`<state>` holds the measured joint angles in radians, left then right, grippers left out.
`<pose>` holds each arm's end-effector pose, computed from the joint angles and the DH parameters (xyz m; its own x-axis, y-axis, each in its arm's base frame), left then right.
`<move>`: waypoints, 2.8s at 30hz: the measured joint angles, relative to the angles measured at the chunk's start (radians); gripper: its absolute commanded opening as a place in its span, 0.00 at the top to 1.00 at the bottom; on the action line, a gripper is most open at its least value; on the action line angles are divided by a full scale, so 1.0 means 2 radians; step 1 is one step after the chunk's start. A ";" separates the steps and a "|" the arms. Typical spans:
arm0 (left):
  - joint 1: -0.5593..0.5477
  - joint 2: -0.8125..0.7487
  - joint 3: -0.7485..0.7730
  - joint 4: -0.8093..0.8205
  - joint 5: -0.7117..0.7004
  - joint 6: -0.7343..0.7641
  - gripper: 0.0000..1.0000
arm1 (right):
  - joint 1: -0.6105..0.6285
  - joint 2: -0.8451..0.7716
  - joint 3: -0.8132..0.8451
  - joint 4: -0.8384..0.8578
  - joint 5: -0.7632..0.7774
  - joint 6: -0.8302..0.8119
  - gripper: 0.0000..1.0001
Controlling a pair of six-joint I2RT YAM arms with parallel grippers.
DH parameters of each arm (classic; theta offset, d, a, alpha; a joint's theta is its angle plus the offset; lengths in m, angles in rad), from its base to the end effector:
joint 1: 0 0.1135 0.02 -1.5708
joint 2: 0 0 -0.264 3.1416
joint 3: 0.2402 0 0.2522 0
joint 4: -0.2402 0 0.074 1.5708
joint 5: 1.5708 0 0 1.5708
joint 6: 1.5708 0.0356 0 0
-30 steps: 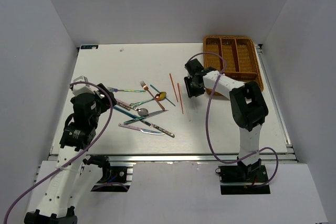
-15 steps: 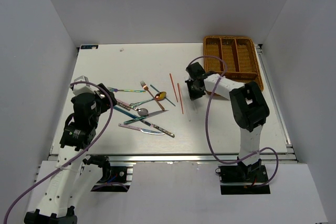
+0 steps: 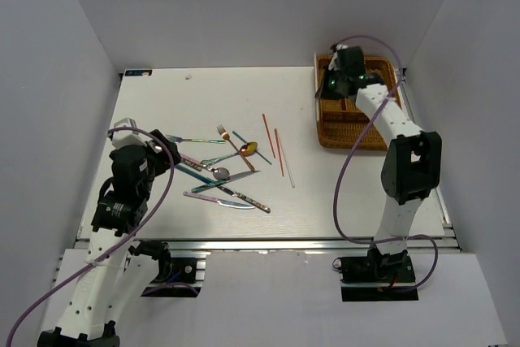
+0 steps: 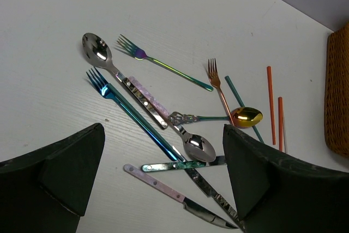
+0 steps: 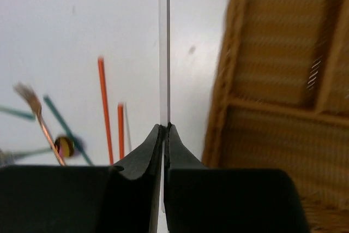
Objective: Sort the eating utensils into containers
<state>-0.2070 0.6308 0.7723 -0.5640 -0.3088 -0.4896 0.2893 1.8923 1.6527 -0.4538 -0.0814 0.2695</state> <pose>0.1385 -0.0180 0.3189 -0.3187 -0.3909 -0.8635 -0.2553 0.9127 -0.3189 0.4207 0.1282 0.2941 -0.6821 0.0738 -0.7275 -0.1687 0.9521 0.2549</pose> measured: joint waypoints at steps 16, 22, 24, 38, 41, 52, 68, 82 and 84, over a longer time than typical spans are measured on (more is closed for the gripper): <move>0.000 0.014 -0.004 0.010 0.031 0.009 0.02 | -0.049 0.208 0.225 -0.008 0.090 -0.035 1.00; 0.000 0.018 -0.004 0.010 0.036 0.010 0.02 | -0.060 0.209 0.225 -0.006 0.094 -0.043 1.00; 0.000 0.018 -0.004 0.010 0.037 0.010 0.02 | -0.063 0.209 0.225 -0.007 0.094 -0.045 0.98; 0.000 0.018 -0.004 0.010 0.041 0.011 0.02 | -0.052 0.194 0.219 -0.016 0.089 -0.052 0.31; 0.000 0.018 -0.004 0.010 0.041 0.011 0.02 | -0.018 0.151 0.192 -0.036 0.101 -0.062 0.44; 0.000 0.036 -0.004 0.010 0.039 0.011 0.02 | 0.223 -0.059 -0.136 -0.019 0.154 -0.004 0.57; 0.000 0.034 -0.004 0.010 0.042 0.011 0.02 | 0.219 -0.013 -0.219 0.006 0.177 0.025 0.64; 0.000 0.032 -0.004 0.010 0.043 0.011 0.02 | 0.210 0.003 -0.207 0.017 0.175 0.036 1.00; 0.000 0.031 -0.004 0.010 0.043 0.011 0.02 | 0.198 -0.004 -0.216 0.023 0.176 0.045 1.00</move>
<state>-0.2073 0.6918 0.7643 -0.5449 -0.2237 -0.4675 0.6861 1.8847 1.2209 -0.4088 0.2699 0.3595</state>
